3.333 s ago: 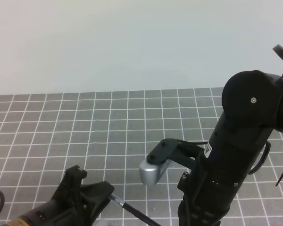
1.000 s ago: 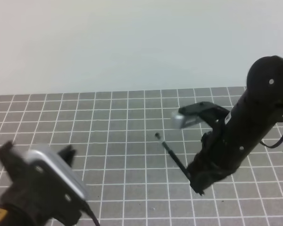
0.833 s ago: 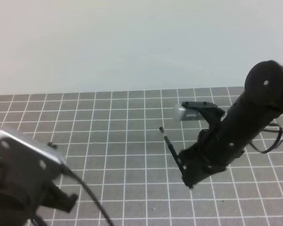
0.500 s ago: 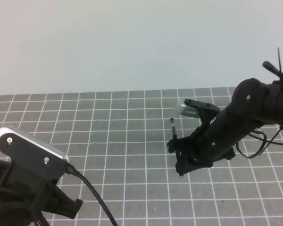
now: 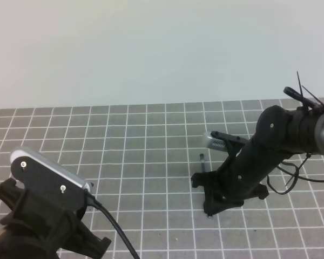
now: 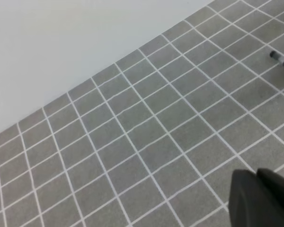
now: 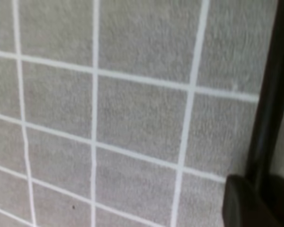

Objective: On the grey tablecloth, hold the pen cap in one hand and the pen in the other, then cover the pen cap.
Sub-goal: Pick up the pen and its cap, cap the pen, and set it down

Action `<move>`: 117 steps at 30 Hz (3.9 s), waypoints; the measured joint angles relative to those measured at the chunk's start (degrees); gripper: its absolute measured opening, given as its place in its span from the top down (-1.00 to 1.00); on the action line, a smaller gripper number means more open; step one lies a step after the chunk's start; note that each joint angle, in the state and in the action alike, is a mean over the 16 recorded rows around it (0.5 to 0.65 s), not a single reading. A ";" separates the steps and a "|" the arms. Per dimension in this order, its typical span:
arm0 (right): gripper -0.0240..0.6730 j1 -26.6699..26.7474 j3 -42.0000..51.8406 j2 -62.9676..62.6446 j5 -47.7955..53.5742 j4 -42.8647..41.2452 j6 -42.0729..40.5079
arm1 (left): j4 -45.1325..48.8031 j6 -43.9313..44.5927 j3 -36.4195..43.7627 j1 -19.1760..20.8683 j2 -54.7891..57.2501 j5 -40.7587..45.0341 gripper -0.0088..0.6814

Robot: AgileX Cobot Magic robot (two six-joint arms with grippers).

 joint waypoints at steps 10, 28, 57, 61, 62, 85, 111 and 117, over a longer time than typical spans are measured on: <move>0.22 0.00 -0.05 0.59 1.42 0.16 2.43 | 0.01 -0.14 0.00 0.00 0.00 0.62 0.98; 0.18 0.13 -0.02 -13.09 10.00 -17.55 4.72 | 0.08 0.17 0.00 0.00 0.00 2.90 0.98; 0.91 0.47 34.59 -76.02 9.99 -33.12 -0.25 | 1.78 0.66 0.08 0.00 0.00 11.43 0.98; 0.92 0.47 40.19 -82.81 8.64 -33.15 -0.28 | 1.91 0.60 0.08 0.00 0.00 11.43 0.98; 0.92 0.47 41.33 -84.42 8.30 -33.15 -0.28 | 1.94 0.58 0.08 0.00 0.00 11.43 0.98; 0.92 0.47 50.09 -98.03 5.46 -36.25 0.52 | 2.02 0.53 0.08 0.00 0.00 13.84 0.98; 0.92 0.47 50.10 -98.03 7.05 -36.23 0.96 | 1.81 -0.87 0.09 0.55 -0.71 13.26 0.98; 0.92 0.47 50.10 -98.03 7.13 -36.18 0.96 | 1.80 -3.06 0.13 4.65 -3.72 14.81 0.98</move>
